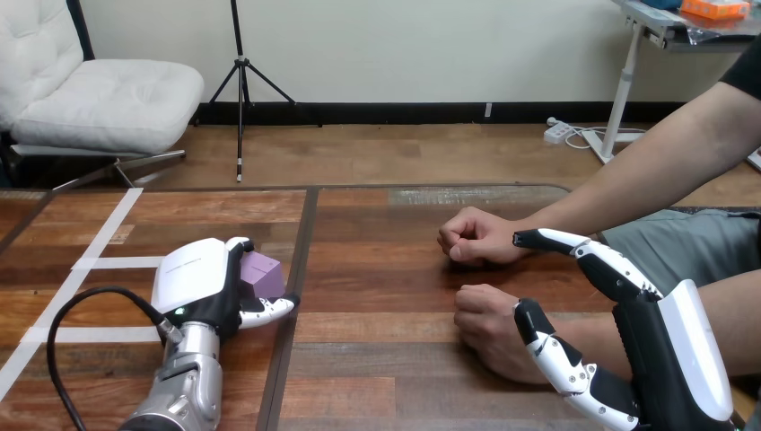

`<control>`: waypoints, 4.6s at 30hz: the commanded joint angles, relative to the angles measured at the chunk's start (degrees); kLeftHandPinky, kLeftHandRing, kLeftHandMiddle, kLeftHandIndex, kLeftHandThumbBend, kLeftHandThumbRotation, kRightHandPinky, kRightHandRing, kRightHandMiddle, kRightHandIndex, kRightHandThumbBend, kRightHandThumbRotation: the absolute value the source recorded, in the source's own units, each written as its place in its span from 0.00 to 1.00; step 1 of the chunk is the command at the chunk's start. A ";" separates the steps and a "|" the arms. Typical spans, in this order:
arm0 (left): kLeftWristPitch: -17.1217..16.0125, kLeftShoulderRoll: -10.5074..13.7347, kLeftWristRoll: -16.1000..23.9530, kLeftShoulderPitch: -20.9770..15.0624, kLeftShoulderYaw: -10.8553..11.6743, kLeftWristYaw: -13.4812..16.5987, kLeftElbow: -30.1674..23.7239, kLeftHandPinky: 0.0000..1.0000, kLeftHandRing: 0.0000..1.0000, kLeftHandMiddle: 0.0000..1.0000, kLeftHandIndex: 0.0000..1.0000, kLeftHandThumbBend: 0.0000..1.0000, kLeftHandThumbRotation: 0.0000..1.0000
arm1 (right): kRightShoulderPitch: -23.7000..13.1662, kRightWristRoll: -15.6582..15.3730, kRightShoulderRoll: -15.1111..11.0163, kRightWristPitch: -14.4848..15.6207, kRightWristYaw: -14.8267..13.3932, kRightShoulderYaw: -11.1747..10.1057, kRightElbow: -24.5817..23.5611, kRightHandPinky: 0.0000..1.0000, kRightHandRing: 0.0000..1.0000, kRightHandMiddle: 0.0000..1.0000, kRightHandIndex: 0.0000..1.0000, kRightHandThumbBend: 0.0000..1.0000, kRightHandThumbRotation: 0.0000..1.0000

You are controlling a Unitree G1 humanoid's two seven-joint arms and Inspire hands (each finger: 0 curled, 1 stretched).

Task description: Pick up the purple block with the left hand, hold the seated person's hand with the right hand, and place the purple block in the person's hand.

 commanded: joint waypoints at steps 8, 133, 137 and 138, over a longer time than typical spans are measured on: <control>0.93 -1.04 0.23 -4.19 -0.14 0.11 -0.69 0.71 0.78 0.81 0.82 0.68 0.49 | -1.05 0.17 -0.67 -0.28 -0.28 -0.97 -3.17 0.81 0.78 0.76 0.73 0.40 0.55; -9.94 -5.63 -15.80 -0.16 16.27 4.24 -1.00 0.55 0.61 0.65 0.67 0.67 0.00 | 7.10 0.95 -0.64 1.21 1.52 -3.18 -9.02 0.83 0.79 0.77 0.74 0.42 0.55; -10.33 -5.85 -17.13 -0.26 17.61 3.34 -1.02 0.54 0.60 0.64 0.66 0.68 0.00 | 6.81 0.92 -0.48 1.18 1.51 -2.95 -8.83 0.84 0.79 0.77 0.74 0.42 0.55; -10.35 -5.83 -17.24 -0.29 17.75 3.15 -1.01 0.54 0.59 0.63 0.65 0.68 0.00 | 6.74 0.85 -0.46 1.20 1.53 -2.92 -8.83 0.84 0.79 0.77 0.74 0.42 0.55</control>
